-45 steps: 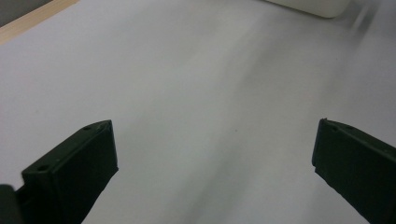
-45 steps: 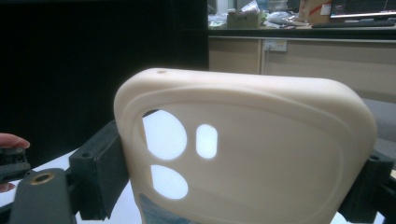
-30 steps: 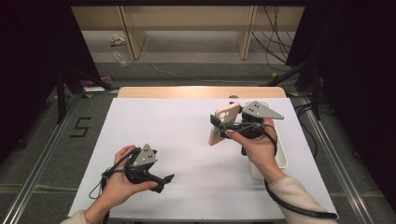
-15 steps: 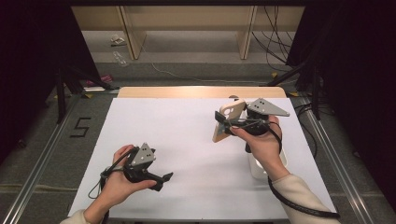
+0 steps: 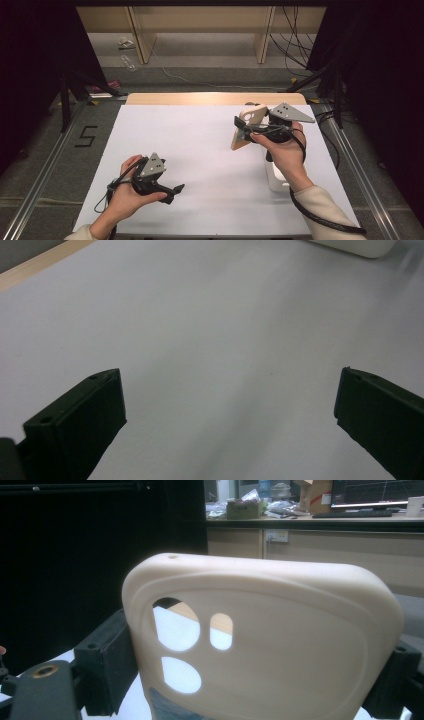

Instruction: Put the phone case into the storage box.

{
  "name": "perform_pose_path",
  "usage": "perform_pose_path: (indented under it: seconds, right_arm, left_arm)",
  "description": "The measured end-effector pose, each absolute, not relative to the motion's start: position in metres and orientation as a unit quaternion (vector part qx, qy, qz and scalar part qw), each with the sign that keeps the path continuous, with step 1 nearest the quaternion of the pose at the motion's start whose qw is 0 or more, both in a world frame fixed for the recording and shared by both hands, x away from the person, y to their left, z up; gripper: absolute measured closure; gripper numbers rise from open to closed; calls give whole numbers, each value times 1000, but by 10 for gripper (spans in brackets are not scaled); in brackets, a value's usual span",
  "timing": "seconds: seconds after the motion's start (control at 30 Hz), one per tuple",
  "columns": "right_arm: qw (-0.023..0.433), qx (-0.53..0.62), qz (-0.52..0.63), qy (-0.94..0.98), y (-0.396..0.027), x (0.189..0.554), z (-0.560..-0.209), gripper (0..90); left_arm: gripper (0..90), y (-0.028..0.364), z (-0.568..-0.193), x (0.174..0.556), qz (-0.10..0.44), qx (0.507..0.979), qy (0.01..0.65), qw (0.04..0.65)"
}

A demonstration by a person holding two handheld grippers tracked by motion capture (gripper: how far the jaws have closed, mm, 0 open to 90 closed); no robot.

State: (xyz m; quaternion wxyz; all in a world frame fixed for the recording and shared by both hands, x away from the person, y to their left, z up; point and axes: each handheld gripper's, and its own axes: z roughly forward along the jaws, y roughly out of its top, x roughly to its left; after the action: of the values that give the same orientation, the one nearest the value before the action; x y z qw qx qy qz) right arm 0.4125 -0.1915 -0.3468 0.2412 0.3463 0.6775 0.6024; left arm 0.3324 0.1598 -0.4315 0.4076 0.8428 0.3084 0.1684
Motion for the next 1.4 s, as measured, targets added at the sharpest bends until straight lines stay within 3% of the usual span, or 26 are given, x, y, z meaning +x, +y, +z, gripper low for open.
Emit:
perform_pose_path:
  seconds: [1.4]
  right_arm:
    - [262,367,606,655,-215,418,-337,145]
  left_arm:
    - [0,159,-433,333,168,844,309,406]
